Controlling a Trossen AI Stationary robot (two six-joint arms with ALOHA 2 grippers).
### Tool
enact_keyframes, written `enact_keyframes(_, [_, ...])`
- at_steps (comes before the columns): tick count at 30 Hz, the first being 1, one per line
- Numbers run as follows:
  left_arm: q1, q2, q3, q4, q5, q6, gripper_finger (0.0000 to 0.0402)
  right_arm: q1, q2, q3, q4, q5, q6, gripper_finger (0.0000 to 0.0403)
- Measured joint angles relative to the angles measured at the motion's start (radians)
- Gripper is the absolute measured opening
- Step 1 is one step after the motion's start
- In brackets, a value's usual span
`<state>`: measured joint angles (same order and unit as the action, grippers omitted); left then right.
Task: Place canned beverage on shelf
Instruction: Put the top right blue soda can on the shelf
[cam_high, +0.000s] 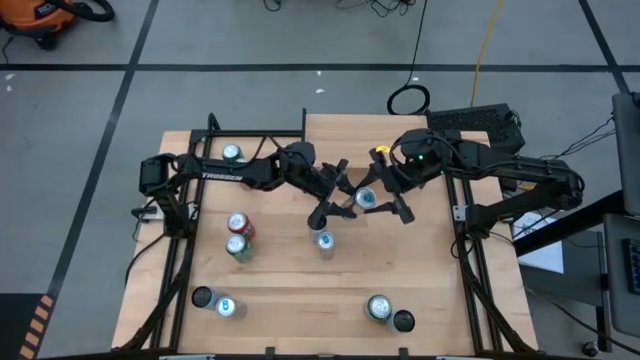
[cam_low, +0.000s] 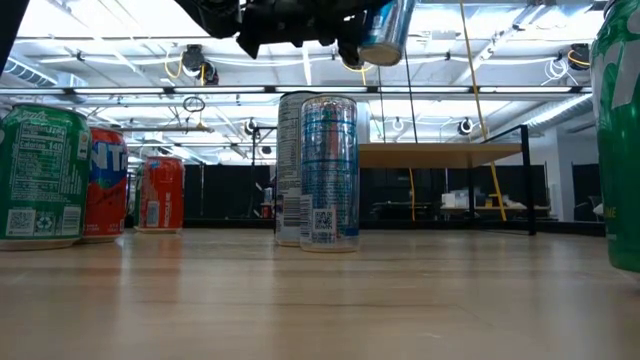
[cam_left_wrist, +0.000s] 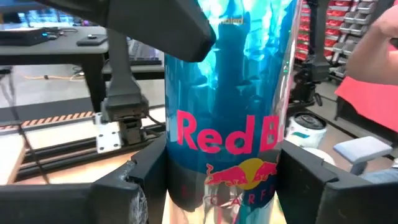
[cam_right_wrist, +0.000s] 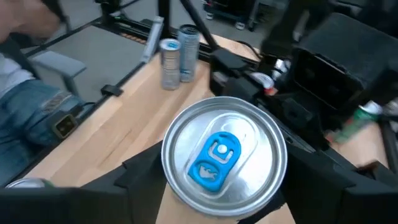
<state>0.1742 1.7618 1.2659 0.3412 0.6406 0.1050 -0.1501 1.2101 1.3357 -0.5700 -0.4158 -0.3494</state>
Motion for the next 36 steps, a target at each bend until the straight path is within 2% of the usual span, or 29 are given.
enact_keyframes(5, [0.0,0.0,0.0,0.005,-0.078,0.017,0.022,-0.001,-0.037,0.0,-0.014,0.055,0.082,0.0311])
enact_keyframes(8, [-0.001,0.001,0.0,0.006,-0.135,0.017,0.022,-0.001,-0.082,0.0,-0.017,0.13,0.175,0.0328])
enact_keyframes(11, [-0.003,0.001,-0.001,0.037,-0.208,0.017,0.022,-0.001,-0.129,0.0,-0.022,0.209,0.245,0.0332])
enact_keyframes(15, [-0.018,0.001,-0.001,0.067,-0.366,0.017,0.0219,0.004,-0.189,-0.013,-0.022,0.324,0.349,0.033])
enact_keyframes(18, [-0.034,0.001,-0.001,0.102,-0.468,0.017,0.0219,0.017,-0.237,-0.077,0.02,0.45,0.417,0.0327])
enact_keyframes(21, [-0.052,0.001,-0.009,0.138,-0.544,0.018,0.0219,0.039,-0.299,-0.205,0.161,0.526,0.447,0.0325])
enact_keyframes(25, [-0.073,0.002,-0.045,0.24,-0.616,0.006,0.0219,0.059,-0.384,-0.397,0.436,0.523,0.438,0.0325])
enact_keyframes(29, [-0.079,-0.001,-0.073,0.339,-0.693,-0.045,0.0219,0.066,-0.412,-0.537,0.636,0.483,0.418,0.0325])
enact_keyframes(32, [-0.079,-0.001,-0.098,0.376,-0.714,-0.064,0.0219,0.066,-0.402,-0.597,0.738,0.449,0.413,0.0325])
enact_keyframes(36, [-0.079,0.0,-0.1,0.388,-0.711,-0.07,0.0219,0.066,-0.373,-0.61,0.829,0.452,0.379,0.0325])
